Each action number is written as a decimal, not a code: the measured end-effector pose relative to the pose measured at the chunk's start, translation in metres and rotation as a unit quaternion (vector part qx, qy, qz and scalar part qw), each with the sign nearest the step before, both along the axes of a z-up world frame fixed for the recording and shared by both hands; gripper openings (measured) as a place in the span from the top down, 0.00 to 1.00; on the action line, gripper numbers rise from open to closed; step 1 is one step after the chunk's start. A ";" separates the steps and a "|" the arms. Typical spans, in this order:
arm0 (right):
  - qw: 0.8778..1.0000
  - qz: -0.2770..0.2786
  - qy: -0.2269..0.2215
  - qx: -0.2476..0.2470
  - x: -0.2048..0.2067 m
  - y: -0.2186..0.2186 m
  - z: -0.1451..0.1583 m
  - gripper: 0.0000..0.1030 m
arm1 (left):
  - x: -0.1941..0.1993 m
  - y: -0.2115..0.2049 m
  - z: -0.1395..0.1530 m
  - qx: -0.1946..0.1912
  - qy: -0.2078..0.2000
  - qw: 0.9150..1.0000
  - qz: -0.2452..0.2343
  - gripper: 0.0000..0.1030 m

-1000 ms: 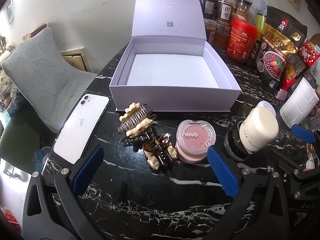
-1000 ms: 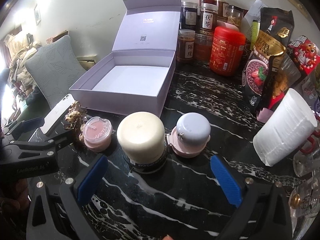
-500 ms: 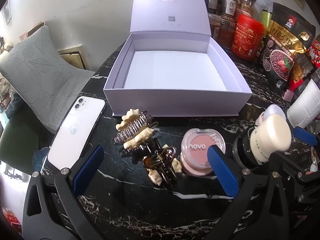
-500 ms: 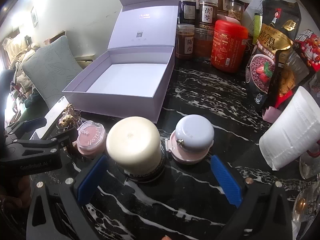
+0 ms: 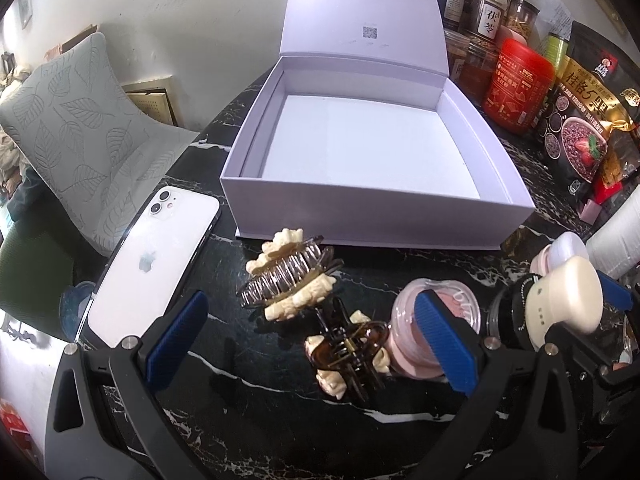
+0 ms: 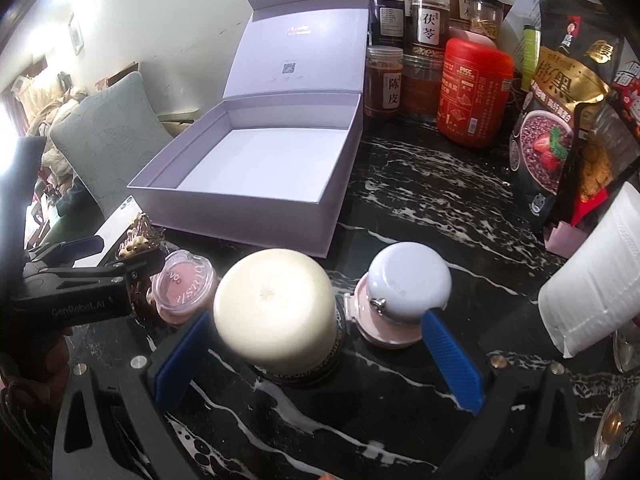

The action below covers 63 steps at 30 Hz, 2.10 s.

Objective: Organize objects
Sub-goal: 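Grasp the hair claw clip with the left tool while the right tool grasps the cream jar, then lift the clip with the left tool while the right tool carries the cream jar toward the box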

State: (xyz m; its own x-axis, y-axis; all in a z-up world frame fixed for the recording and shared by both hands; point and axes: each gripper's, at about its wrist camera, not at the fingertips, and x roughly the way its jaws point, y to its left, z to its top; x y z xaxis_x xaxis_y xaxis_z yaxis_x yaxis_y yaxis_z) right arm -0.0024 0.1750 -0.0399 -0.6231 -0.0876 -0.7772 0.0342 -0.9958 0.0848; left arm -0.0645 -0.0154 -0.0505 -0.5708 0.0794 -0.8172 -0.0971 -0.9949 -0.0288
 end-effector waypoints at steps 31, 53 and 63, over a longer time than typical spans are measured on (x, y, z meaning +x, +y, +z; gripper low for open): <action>0.998 0.040 0.039 0.007 0.004 -0.010 0.005 0.46 | -0.009 -0.020 -0.005 0.035 0.009 0.999 0.025 0.48; 0.997 0.051 0.064 0.009 0.033 -0.016 0.027 0.46 | 0.023 -0.020 0.029 0.028 0.046 0.998 0.017 0.48; 0.996 0.057 0.073 0.000 0.053 -0.018 0.037 0.46 | 0.043 -0.016 0.049 0.027 0.066 0.997 0.003 0.48</action>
State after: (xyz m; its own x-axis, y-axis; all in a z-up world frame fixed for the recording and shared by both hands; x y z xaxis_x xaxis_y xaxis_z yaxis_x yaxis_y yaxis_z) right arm 0.0503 0.1571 -0.0026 -0.7160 -0.1644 -0.6784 0.1584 -0.9848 0.0714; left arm -0.0214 -0.0309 -0.0019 -0.6737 0.1171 -0.7297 -0.0981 -0.9928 -0.0688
